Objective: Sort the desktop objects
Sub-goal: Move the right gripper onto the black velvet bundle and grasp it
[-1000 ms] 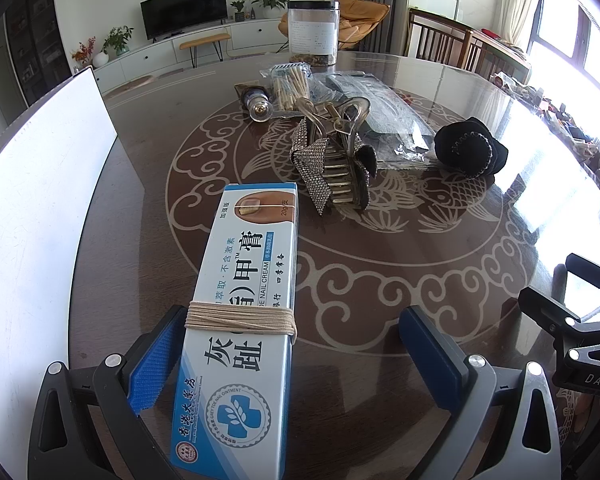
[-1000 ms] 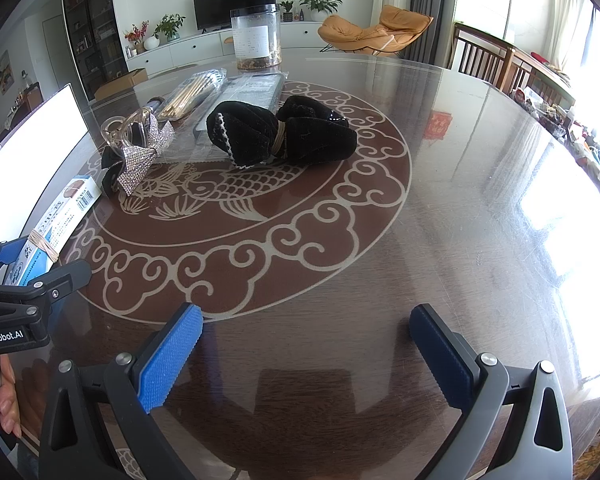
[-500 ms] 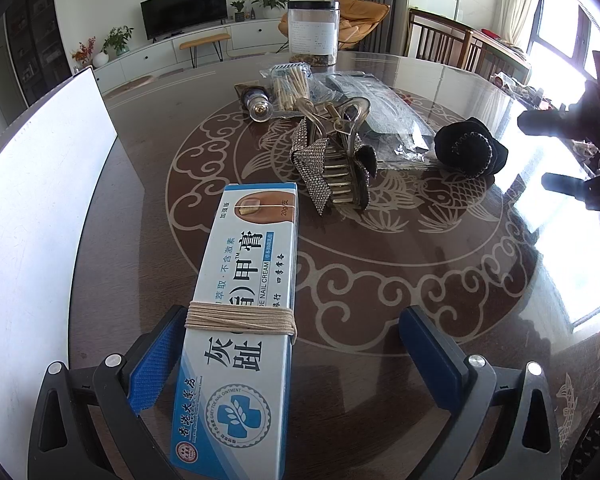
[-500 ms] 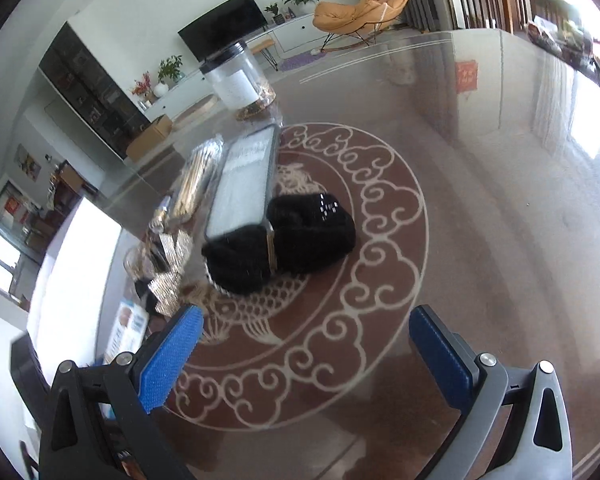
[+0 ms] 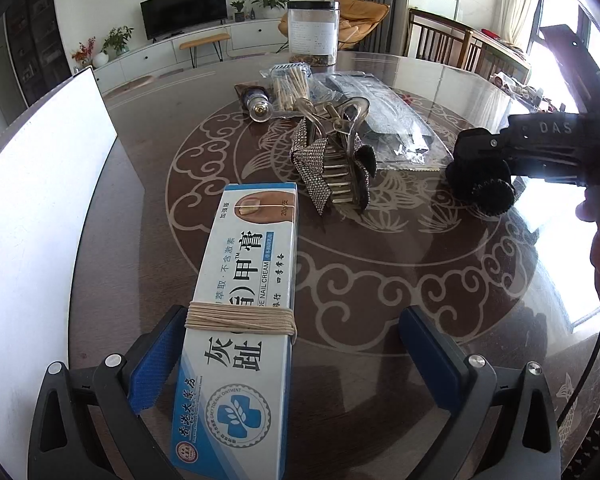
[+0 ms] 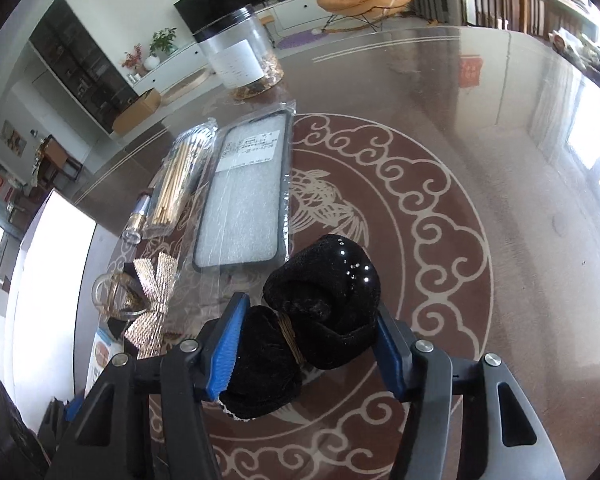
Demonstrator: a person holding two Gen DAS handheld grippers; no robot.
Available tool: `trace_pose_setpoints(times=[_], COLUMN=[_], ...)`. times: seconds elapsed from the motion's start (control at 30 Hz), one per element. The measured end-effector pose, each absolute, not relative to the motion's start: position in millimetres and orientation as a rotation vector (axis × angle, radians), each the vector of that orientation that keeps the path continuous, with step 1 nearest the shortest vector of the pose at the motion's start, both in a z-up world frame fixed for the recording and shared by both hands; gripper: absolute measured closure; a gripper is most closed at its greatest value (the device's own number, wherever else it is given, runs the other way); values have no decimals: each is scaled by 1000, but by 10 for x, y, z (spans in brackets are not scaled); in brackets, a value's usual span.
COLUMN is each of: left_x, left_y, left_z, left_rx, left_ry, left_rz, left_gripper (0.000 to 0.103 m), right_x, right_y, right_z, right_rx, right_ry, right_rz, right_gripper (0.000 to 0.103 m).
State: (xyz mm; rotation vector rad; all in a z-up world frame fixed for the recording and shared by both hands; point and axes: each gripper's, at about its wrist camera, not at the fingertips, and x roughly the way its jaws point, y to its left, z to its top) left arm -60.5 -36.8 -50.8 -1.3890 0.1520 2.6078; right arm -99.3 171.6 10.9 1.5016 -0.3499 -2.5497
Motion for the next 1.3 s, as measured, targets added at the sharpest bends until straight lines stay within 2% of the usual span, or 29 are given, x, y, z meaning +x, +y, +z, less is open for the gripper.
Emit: trace_pose_setpoints(times=[0.1,0.23,0.3,0.33,0.37,0.5,0.63,0.77,0.9,0.97,1.13,1.3], left_x=[-604,-603,-606,-607,-598,-496,-395,-517,-617,-636,-634,-654], left_y=[-368,-368,-382,-406,-448,-597,-434,-369,-364,-361,-364,-367], left_z=[-509,-511,-504,-493,-476,-428,-494,-502,-488,-486,-488,-492], left_rx=[-1389,-1389,-1387,-1380,-1368,-1372,-1395,-1408,-1415,-1415,-1419,-1451], left_ry=[152,152,142,121,83,-22,169,161,141,138,138,139], left_rz=[2608,2608,2604,2600,2594,2573,2589,2593,2620,2624,2622,2609], left_gripper=[0,0,0,0,0,0,0,0,0,0,0,0], right_x=[-656,-283,-164,-100,-34,154,220,174,121,102,54,-9], right_y=[1650,1696,1767,1813,1859,1977,2038,2048,1891,1804,1633,1594], right_z=[150,228,314,353,380,349,177,47,14,-15,-66,-58], right_rx=[1448,1438,1410,1384,1356,1335,1375,1428,1419,1417,1438,1431], right_ry=[-115,57,48,-7,-74,-253,-332,-389,-302,-248,-79,-71], right_rz=[-2468,-2411,-2484,-2513,-2536,-2607,-2664,-2662,-2719,-2754,-2799,-2753], right_gripper=[45,42,29,14,6,6,6,6,5,0,0,0])
